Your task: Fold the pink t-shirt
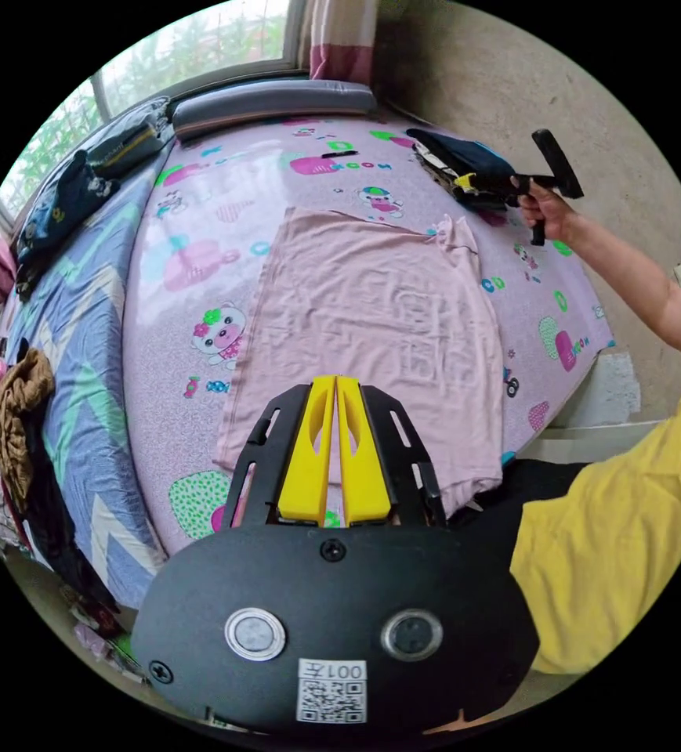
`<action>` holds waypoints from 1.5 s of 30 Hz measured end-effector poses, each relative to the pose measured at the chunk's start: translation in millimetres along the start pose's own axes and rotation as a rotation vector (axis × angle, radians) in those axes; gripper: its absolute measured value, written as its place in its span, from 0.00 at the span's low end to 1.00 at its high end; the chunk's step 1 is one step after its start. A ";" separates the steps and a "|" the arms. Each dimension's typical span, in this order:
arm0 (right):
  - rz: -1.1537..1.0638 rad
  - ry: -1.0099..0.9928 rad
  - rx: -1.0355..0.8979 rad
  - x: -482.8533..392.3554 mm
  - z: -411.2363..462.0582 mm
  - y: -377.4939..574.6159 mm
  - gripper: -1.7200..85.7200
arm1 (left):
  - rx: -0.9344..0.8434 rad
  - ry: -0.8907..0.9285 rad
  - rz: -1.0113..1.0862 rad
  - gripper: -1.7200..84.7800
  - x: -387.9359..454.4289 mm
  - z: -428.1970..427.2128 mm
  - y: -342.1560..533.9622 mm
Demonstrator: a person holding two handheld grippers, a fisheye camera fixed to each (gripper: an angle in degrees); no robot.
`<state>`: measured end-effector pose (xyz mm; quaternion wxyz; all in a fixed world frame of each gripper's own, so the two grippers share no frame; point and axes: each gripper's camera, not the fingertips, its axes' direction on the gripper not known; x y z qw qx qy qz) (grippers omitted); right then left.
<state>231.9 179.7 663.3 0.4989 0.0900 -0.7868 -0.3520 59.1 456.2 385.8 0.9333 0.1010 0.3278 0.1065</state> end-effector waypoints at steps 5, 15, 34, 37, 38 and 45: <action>-0.174 0.068 -0.103 -10.6 114.4 -56.4 0.04 | -0.003 -0.080 0.025 0.01 -66.9 20.2 36.2; -0.269 0.126 -0.318 12.6 251.9 -84.9 0.13 | 0.034 0.084 -0.269 0.11 -212.5 16.7 132.1; -0.180 0.123 -0.408 37.2 297.6 -27.3 0.05 | 0.006 0.104 -0.479 0.06 -296.8 47.5 153.3; -0.175 0.098 -0.341 35.2 273.2 -20.2 0.03 | 0.050 0.083 -0.452 0.01 -298.9 41.9 156.0; -0.171 0.087 -0.303 32.8 260.7 -21.1 0.03 | 0.062 0.074 -0.449 0.01 -299.4 39.3 157.0; -0.285 0.099 -0.175 -17.4 218.8 -55.7 0.03 | 0.210 0.005 -0.508 0.00 -321.0 -3.5 185.5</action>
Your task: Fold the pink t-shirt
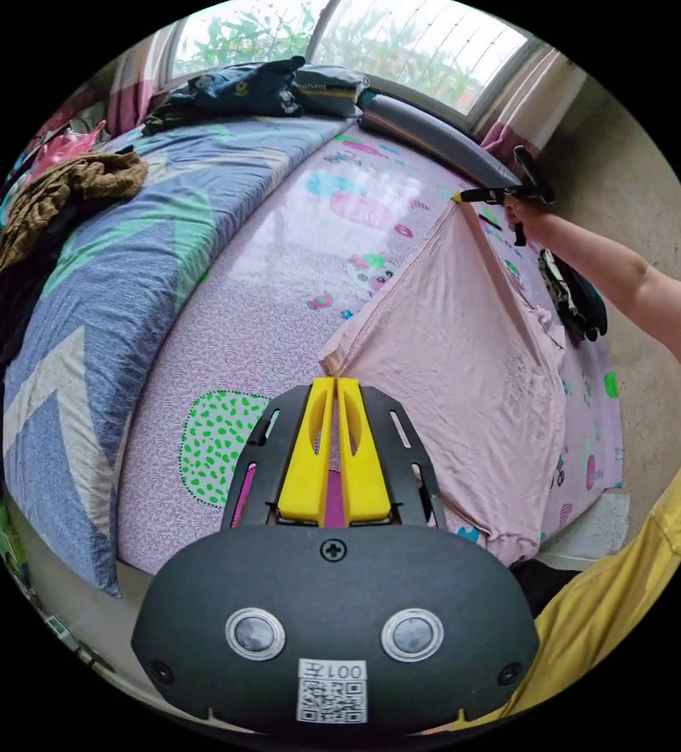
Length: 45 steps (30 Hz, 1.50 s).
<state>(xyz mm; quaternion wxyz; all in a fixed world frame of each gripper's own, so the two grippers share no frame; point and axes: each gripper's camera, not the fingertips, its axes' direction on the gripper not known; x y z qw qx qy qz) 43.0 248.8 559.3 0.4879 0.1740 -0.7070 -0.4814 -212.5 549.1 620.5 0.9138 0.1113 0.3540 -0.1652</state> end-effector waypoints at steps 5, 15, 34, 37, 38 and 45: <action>-0.130 -0.027 0.058 -63.4 -15.5 -56.6 0.03 | 0.048 -0.057 -0.057 0.00 -34.1 -22.5 15.9; -0.109 -0.236 0.205 -104.6 -54.2 -80.7 0.13 | 0.050 -0.106 -0.236 0.04 -127.7 -5.5 50.8; 0.852 -0.362 0.308 61.8 -298.6 470.7 0.04 | -0.138 0.330 0.480 0.04 48.6 150.0 -17.9; 0.910 -0.445 0.267 27.0 -283.7 506.7 0.05 | -0.141 0.312 0.710 0.04 121.9 190.7 -6.9; 0.908 -0.457 0.238 11.7 -278.8 515.0 0.05 | -0.128 0.298 0.764 0.04 134.9 197.1 -6.3; 0.933 -0.529 0.252 -24.6 -282.4 546.4 0.10 | -0.060 0.244 1.491 0.10 245.9 299.5 -14.6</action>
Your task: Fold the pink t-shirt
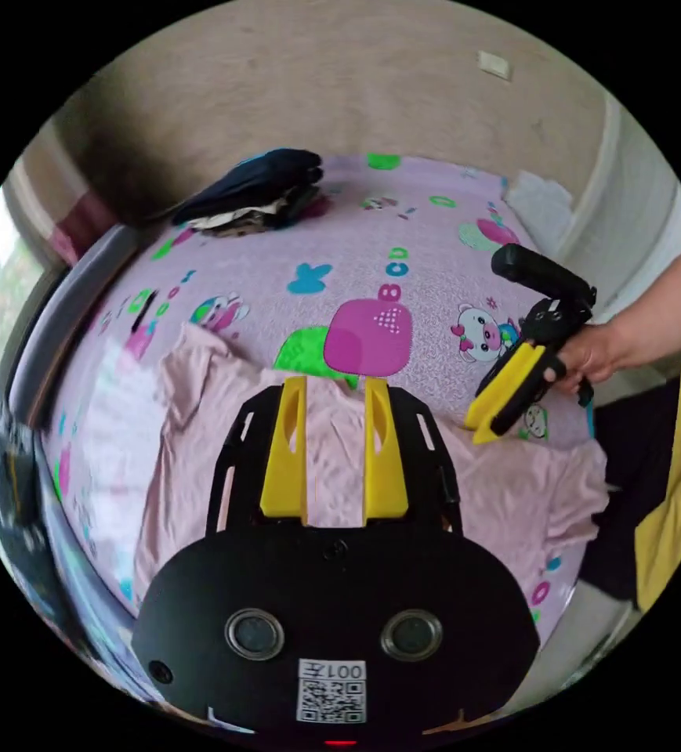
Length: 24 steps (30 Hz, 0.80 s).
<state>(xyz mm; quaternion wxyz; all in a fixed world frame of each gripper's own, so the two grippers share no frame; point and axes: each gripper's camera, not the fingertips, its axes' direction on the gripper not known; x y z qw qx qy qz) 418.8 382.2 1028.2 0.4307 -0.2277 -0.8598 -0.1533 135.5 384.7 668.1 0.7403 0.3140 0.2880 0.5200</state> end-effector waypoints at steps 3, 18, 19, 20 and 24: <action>0.005 -0.023 0.017 -2.6 -9.1 4.9 0.11 | -0.089 0.058 0.185 0.11 -6.2 50.7 -18.2; -0.080 0.034 0.032 -58.4 -18.1 55.6 0.03 | -0.431 0.108 0.909 0.01 72.8 170.3 -15.1; -0.107 0.040 0.051 -69.6 -20.5 62.0 0.03 | -0.441 0.100 0.907 0.01 72.5 168.4 -6.5; -0.145 0.043 0.056 -82.9 -20.6 67.6 0.03 | -0.439 0.098 0.907 0.01 71.9 165.9 -1.2; -0.251 0.081 0.061 -119.4 -12.4 85.2 0.03 | -0.407 0.045 0.832 0.01 63.4 143.1 40.9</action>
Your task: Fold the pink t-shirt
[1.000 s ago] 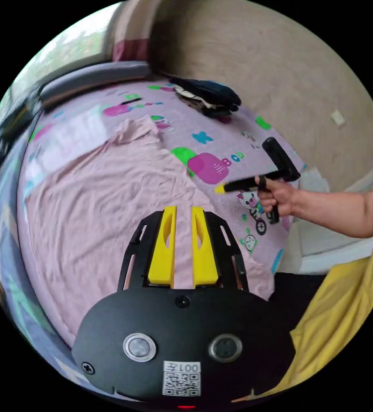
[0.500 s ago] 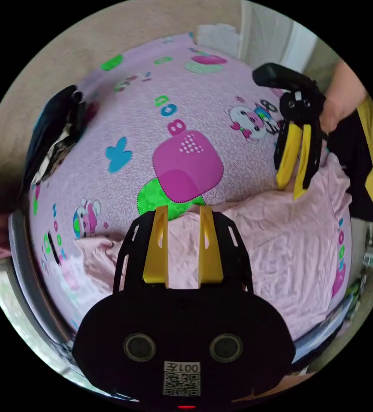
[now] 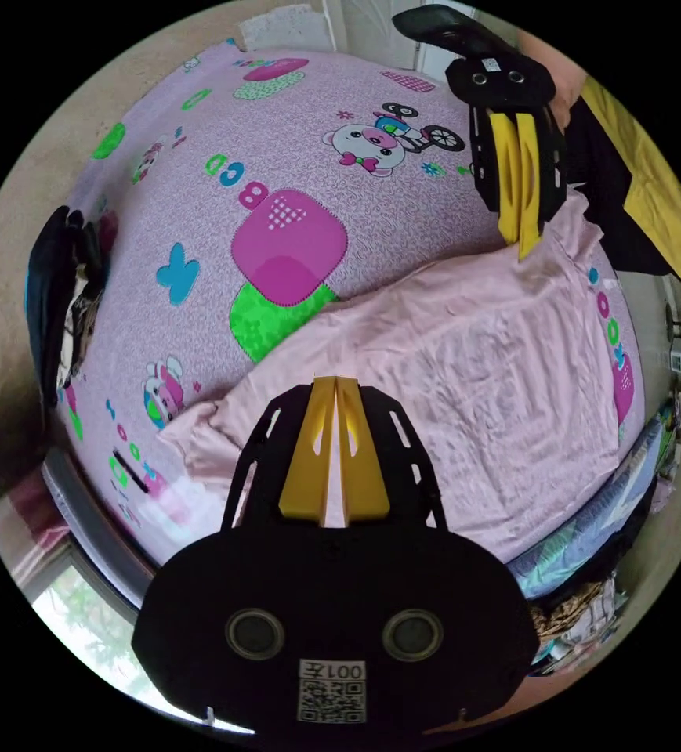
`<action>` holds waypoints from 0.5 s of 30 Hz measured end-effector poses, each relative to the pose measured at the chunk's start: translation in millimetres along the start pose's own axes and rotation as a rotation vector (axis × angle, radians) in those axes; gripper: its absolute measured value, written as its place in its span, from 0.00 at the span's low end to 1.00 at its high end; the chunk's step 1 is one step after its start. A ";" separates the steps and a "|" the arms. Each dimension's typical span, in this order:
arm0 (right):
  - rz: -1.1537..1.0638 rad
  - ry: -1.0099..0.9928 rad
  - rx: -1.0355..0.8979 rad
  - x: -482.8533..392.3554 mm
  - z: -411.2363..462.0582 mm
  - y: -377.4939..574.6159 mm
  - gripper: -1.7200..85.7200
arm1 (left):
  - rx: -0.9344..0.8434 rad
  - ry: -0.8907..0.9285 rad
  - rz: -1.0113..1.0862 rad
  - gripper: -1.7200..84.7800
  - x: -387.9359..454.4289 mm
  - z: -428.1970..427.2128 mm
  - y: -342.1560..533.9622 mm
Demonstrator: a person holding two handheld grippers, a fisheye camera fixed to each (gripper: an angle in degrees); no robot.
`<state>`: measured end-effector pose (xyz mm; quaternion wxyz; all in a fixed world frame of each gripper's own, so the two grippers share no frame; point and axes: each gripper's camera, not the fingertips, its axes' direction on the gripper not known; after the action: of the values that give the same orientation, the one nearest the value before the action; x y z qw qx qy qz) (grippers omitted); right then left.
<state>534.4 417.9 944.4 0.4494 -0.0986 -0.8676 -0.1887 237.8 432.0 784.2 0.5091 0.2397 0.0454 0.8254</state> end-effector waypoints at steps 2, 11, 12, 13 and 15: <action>-0.017 0.000 -0.003 -13.8 9.4 7.0 0.03 | 0.009 -0.051 -0.039 0.01 10.1 -0.9 11.0; 0.093 0.004 -0.040 -7.0 22.6 50.5 0.05 | -0.113 -0.141 0.120 0.08 25.3 39.9 -53.1; 0.102 0.000 -0.044 -4.7 22.9 53.4 0.06 | -0.138 -0.152 0.146 0.09 25.6 49.2 -61.1; 0.110 -0.013 -0.057 -0.8 24.5 59.0 0.07 | -0.158 -0.170 0.173 0.10 26.2 58.0 -67.1; 0.109 -0.039 -0.075 3.5 28.0 68.0 0.09 | -0.196 -0.169 0.213 0.10 26.7 71.1 -73.4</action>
<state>534.8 491.4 948.8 0.4380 -0.1662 -0.8619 -0.1941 319.5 478.1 832.7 0.4416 0.2610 -0.1038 0.8521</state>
